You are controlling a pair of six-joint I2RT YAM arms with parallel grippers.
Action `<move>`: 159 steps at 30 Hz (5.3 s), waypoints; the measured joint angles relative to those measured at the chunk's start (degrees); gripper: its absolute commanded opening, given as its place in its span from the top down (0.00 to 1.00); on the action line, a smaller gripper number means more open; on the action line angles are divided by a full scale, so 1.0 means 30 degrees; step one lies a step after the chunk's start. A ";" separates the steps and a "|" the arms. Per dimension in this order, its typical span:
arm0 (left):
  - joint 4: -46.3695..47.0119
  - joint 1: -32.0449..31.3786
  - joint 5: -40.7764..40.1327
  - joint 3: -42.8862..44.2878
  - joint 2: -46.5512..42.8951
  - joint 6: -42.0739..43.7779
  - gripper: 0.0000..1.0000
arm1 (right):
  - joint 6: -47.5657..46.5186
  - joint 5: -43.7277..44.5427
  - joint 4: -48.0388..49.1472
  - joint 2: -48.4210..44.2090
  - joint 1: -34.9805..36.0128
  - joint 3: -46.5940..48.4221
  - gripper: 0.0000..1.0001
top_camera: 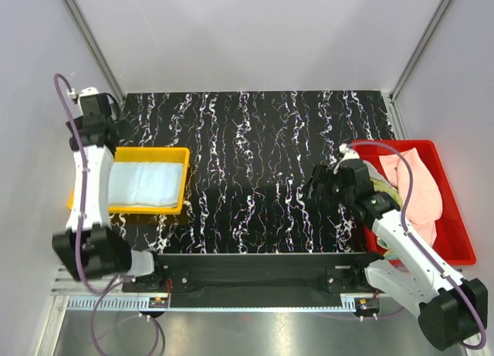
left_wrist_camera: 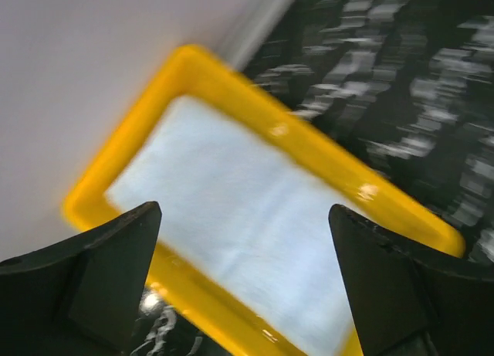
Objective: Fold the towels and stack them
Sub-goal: Grab crumpled towel, then move the towel to the center of the board, then flatten out the crumpled towel
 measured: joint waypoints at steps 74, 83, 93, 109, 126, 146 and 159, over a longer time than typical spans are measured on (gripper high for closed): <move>0.3949 -1.4090 0.6419 -0.8692 -0.8153 -0.2958 0.07 | 0.3876 -0.4881 -0.0444 0.6448 0.1457 0.1785 0.51; 0.3876 -1.4090 0.7745 -0.7635 -0.2943 -0.3206 0.13 | 0.1639 -0.0109 -0.0503 0.8969 0.1093 0.6943 0.58; 0.4590 -1.3879 0.8357 -0.2528 0.3971 -0.3497 0.20 | -0.2878 -0.2856 0.0605 2.1799 -0.0146 1.8236 0.63; 0.5362 -1.3216 0.9551 -0.4954 0.2506 -0.4146 0.20 | -0.4051 -0.4991 0.0022 2.5624 0.0692 1.9817 1.00; 0.6280 -1.2925 0.9887 -0.5355 0.2120 -0.4874 0.20 | -0.4109 -0.4663 0.0590 1.9227 0.0758 1.5467 0.99; 1.0448 -1.3180 1.3916 -0.8123 0.3235 -0.7053 0.22 | -0.1231 -0.6382 0.6892 1.6750 0.2798 0.6237 0.72; 1.4076 -1.4258 1.4018 -1.1635 0.3235 -0.9020 0.27 | -0.1639 -0.4779 0.7555 1.5074 0.2922 0.6295 0.58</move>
